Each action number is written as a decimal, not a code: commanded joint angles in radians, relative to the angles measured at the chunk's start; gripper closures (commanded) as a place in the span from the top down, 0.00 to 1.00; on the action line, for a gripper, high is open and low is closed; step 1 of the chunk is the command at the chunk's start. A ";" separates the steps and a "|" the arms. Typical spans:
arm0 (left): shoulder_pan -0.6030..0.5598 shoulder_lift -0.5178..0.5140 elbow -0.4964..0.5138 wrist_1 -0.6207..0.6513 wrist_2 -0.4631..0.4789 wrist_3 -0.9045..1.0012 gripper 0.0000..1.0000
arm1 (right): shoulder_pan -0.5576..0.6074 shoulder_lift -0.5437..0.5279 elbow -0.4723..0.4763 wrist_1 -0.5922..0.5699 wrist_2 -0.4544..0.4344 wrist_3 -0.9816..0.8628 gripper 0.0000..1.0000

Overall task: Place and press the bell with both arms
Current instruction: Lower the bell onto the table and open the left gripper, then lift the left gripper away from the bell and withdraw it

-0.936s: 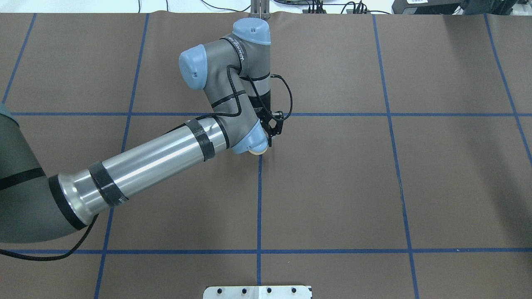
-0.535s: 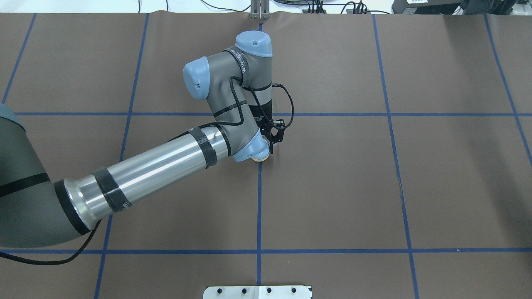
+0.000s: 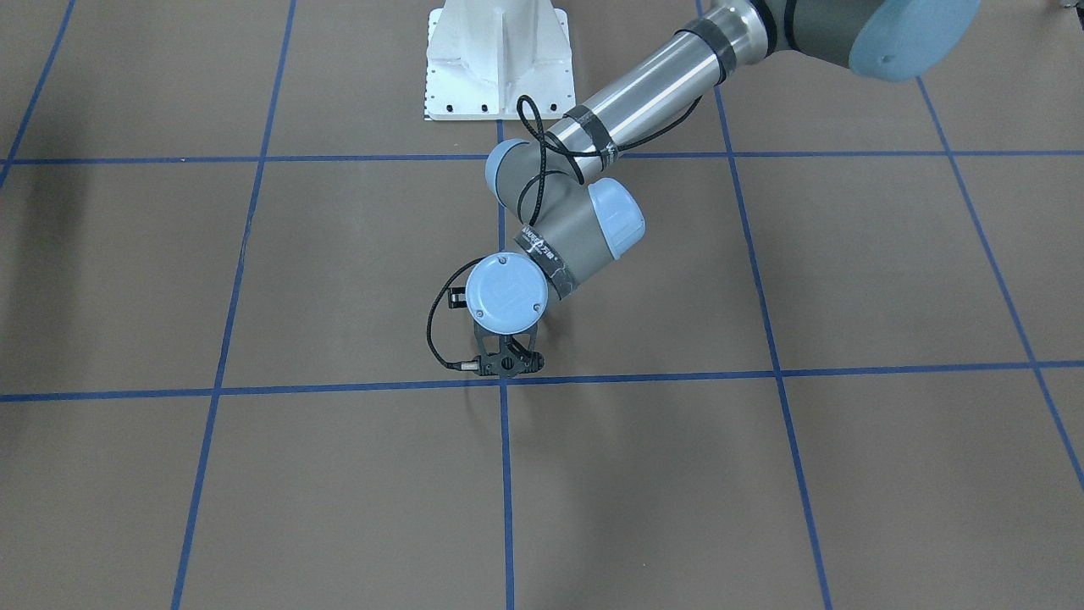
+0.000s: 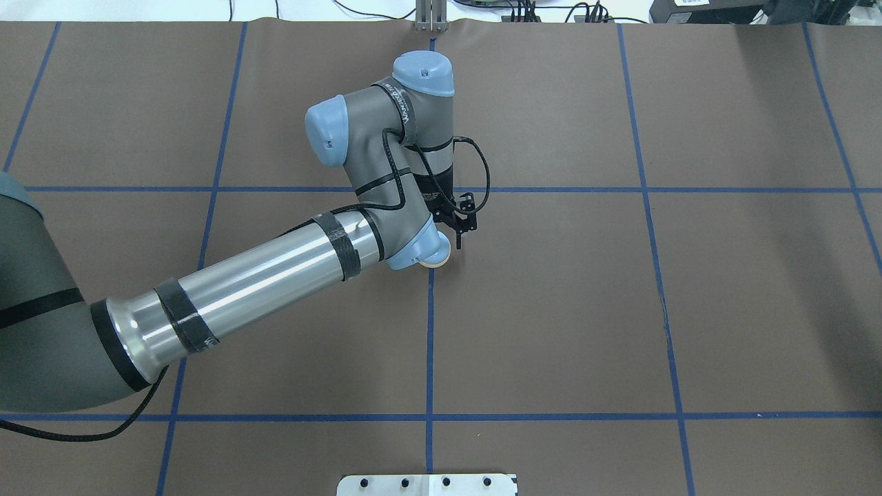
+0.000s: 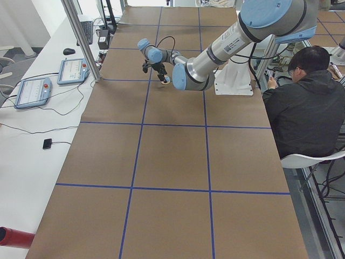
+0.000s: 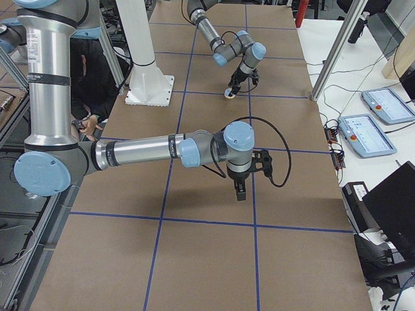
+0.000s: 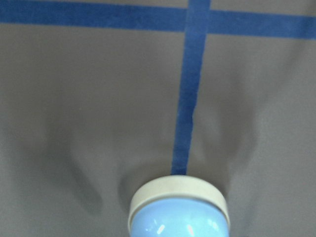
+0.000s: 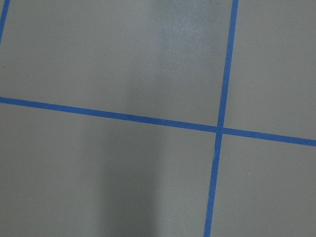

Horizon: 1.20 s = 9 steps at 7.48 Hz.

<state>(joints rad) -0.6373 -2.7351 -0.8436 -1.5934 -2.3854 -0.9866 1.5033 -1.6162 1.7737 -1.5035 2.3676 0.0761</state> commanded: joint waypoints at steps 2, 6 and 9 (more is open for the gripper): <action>-0.089 0.024 -0.150 0.050 0.008 -0.006 1.00 | 0.000 0.004 0.004 0.028 0.002 0.002 1.00; -0.284 0.225 -0.452 0.122 0.012 0.184 1.00 | -0.084 0.106 0.023 0.078 0.049 0.069 1.00; -0.422 0.536 -0.723 0.124 0.122 0.481 1.00 | -0.176 0.140 0.065 0.089 0.022 0.146 1.00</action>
<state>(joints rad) -1.0004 -2.3467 -1.4397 -1.4710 -2.3253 -0.6312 1.3754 -1.5036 1.8275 -1.4157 2.4033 0.2043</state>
